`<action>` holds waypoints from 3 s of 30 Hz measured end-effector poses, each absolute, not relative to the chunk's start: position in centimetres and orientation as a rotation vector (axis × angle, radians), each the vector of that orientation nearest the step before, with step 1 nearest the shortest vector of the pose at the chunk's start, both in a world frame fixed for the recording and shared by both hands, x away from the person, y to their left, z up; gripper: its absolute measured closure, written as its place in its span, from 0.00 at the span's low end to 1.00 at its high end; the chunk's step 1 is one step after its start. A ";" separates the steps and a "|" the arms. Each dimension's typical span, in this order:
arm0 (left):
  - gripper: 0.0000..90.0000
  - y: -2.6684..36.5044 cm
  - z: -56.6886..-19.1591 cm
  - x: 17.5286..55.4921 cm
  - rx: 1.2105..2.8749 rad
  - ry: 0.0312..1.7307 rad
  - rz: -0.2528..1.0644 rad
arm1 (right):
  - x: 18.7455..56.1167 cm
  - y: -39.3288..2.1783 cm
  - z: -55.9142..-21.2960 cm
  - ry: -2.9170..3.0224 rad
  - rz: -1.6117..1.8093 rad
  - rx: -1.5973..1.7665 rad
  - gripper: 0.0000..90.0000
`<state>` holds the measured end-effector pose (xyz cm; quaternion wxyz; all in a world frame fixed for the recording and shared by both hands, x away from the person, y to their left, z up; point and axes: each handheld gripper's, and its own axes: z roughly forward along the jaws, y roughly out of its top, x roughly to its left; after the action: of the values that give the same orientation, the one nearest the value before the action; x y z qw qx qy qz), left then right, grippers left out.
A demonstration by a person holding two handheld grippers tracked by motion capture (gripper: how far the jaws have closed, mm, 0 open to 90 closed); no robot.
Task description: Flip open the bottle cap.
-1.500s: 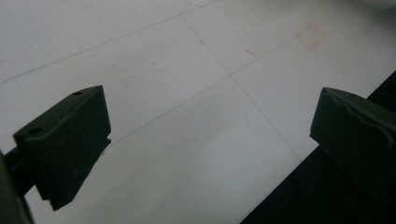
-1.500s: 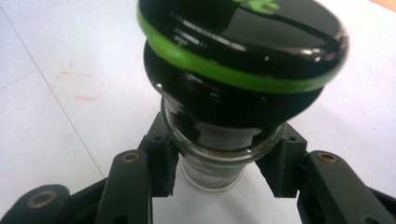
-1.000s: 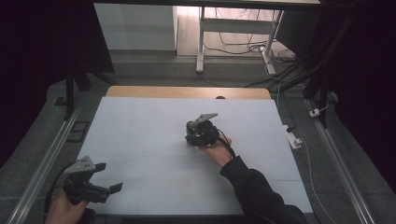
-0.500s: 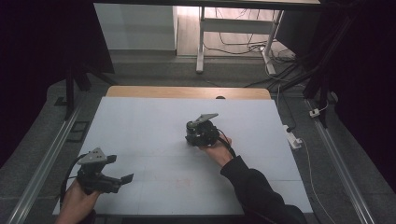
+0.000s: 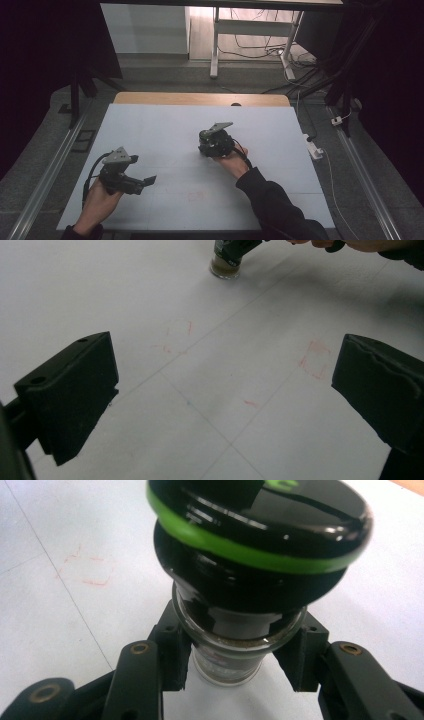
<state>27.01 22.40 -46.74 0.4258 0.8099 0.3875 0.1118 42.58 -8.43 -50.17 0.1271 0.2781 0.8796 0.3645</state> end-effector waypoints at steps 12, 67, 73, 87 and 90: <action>0.00 19.6 -45.9 30.2 2.030 0.902 0.297 | 42.5 -8.4 -50.2 2.554 1.056 0.796 0.58; 0.98 11.0 -46.6 39.2 2.206 0.710 0.227 | 42.5 -8.4 -50.2 2.558 1.058 0.794 0.58; 0.98 10.2 -47.1 39.5 2.230 0.709 0.238 | 42.6 -8.4 -50.2 2.556 1.058 0.789 0.58; 0.98 10.2 -46.3 39.2 2.216 0.715 0.246 | 42.6 -8.4 -50.2 2.561 1.055 0.798 0.58; 0.98 10.1 -46.0 39.0 2.216 0.704 0.243 | 42.6 -8.4 -50.2 2.562 1.057 0.800 0.58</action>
<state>39.03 10.10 -46.04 0.3909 0.8725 0.2772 0.0957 42.58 -8.41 -50.20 0.1284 0.2750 0.8808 0.3634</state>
